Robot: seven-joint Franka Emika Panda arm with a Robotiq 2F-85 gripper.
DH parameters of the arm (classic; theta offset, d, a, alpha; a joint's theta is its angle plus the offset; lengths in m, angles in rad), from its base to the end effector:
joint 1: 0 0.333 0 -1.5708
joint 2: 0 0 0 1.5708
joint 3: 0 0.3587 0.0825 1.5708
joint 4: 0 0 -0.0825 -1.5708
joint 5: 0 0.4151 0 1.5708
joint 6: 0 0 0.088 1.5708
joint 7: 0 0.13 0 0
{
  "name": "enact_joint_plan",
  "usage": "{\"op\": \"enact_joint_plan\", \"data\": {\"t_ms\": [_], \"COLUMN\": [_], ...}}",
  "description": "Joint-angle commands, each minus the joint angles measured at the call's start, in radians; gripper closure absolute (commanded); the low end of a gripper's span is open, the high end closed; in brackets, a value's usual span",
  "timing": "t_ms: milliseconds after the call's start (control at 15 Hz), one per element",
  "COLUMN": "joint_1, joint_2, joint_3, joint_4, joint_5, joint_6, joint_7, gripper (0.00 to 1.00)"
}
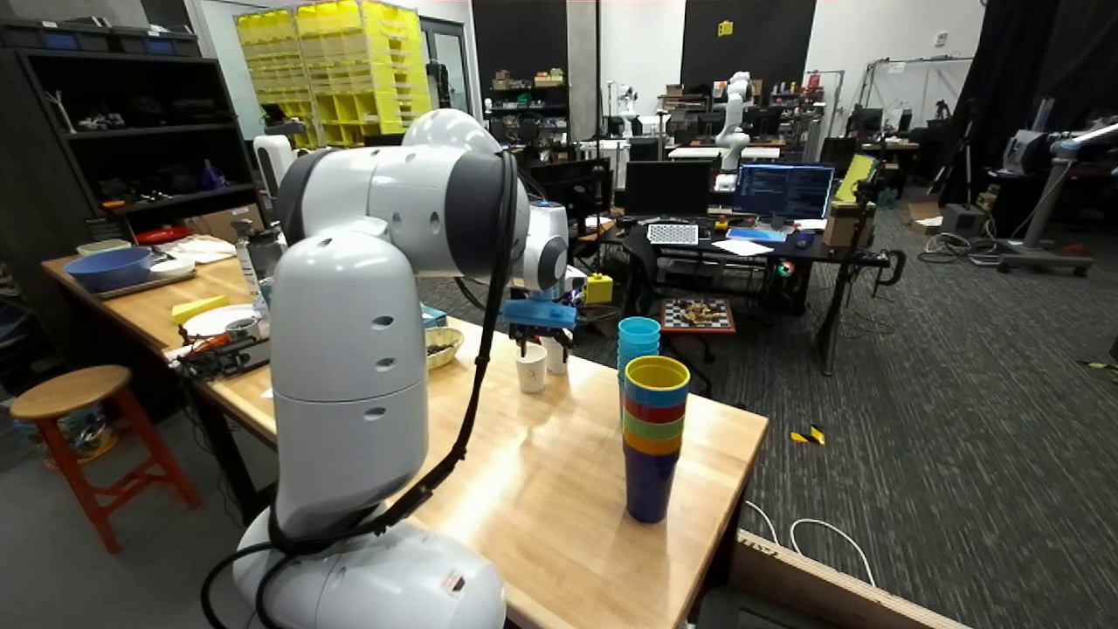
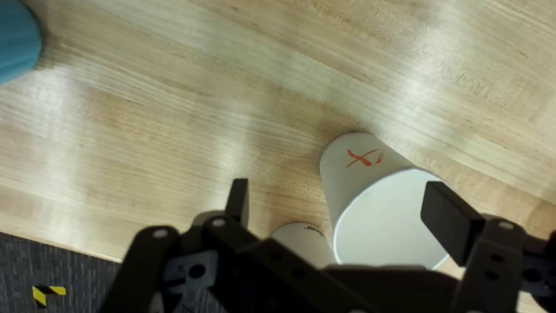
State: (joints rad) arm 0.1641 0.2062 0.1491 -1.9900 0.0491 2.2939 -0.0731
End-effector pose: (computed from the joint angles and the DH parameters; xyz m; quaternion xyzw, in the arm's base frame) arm 0.6085 0.1958 0.3718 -0.9828 -0.1743 -0.0453 0.0400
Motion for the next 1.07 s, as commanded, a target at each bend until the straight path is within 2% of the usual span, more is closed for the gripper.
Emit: {"op": "enact_joint_plan", "data": {"t_ms": [0, 400, 533, 667, 733, 1000], "joint_1": [-0.012, -0.01, -0.008, -0.007, -0.006, -0.003], "joint_2": [-0.014, 0.009, 0.018, 0.028, 0.031, 0.046], "joint_3": [0.01, 0.006, 0.006, 0.006, 0.007, 0.009], "joint_4": [-0.02, -0.014, -0.014, -0.015, -0.016, -0.028], "joint_5": [0.031, 0.023, 0.02, 0.016, 0.015, 0.013], "joint_6": [0.041, 0.092, 0.102, 0.108, 0.11, 0.135], "joint_7": [-0.02, -0.002, 0.001, 0.004, 0.004, 0.007], "gripper": [0.0, 0.0, 0.13, 0.3, 0.47, 0.78]}}
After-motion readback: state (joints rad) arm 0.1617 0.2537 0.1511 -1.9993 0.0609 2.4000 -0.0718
